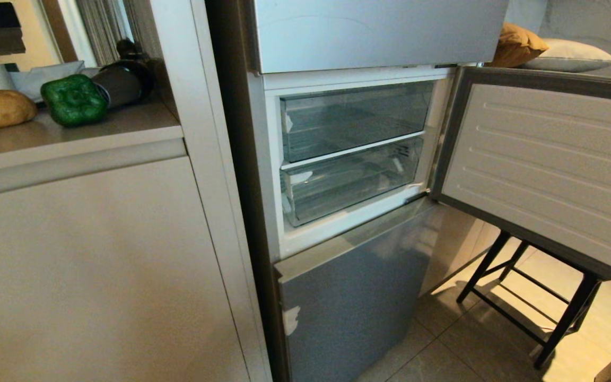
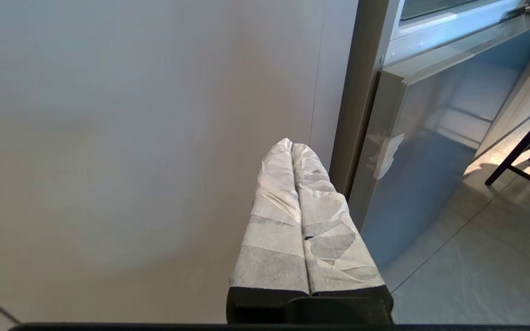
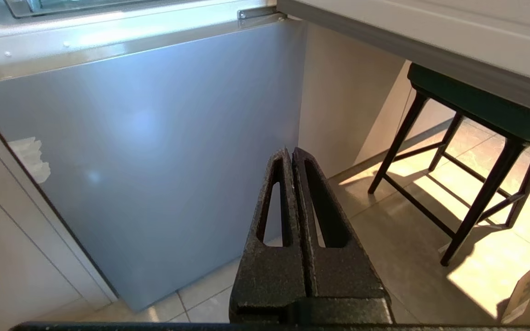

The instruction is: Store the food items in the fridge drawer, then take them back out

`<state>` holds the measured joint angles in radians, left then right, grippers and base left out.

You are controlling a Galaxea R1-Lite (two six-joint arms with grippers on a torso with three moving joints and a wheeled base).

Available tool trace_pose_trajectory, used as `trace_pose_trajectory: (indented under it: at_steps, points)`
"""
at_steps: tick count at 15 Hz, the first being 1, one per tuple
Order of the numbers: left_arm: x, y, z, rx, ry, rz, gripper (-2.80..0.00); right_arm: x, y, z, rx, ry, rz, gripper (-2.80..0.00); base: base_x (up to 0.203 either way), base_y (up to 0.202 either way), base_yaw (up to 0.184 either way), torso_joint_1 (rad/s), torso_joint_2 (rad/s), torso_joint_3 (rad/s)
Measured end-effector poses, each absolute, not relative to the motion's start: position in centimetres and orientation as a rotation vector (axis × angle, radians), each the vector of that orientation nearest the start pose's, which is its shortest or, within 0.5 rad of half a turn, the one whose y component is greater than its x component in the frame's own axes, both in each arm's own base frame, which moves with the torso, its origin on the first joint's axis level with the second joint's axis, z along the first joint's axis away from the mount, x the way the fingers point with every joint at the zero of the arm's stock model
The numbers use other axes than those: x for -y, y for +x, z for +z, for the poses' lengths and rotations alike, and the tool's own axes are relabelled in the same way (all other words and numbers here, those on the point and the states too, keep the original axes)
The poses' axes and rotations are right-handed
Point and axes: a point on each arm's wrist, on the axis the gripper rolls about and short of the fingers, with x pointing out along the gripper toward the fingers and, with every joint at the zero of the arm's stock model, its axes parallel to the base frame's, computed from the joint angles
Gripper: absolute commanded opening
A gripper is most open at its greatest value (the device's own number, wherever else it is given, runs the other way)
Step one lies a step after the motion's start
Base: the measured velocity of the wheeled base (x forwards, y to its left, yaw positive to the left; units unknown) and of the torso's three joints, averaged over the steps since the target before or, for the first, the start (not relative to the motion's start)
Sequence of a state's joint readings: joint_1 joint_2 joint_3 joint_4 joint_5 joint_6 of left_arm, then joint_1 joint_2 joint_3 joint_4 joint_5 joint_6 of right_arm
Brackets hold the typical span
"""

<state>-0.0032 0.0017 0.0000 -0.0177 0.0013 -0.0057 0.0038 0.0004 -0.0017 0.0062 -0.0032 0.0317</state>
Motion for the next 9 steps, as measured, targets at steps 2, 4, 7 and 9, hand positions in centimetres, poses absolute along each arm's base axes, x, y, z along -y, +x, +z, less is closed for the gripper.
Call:
trace_pose_trajectory:
  at_steps: [2,4,7,9]
  points:
    - [-0.01,-2.27,7.74,0.016,-0.005,-0.002,-2.80,0.02,-2.29,7.53,-0.005,0.032,0.001,-2.80,0.188,0.000,0.001,0.003,0.01,0.004]
    - [-0.01,-2.27,7.74,0.016,-0.006,-0.002,-2.80,0.02,-2.29,7.54,-0.005,0.032,0.001,-2.80,0.198,0.000,0.000,0.003,0.01,0.000]
    - [-0.01,-2.27,7.74,0.016,-0.005,-0.002,-2.80,0.02,-2.29,7.54,-0.005,0.032,0.001,-2.80,0.191,0.000,-0.001,0.004,0.00,0.002]
    - [-0.01,-2.27,7.73,0.016,-0.006,-0.002,-2.80,0.02,-2.29,7.54,-0.004,0.032,0.001,-2.80,0.102,0.000,-0.001,0.014,0.01,0.001]
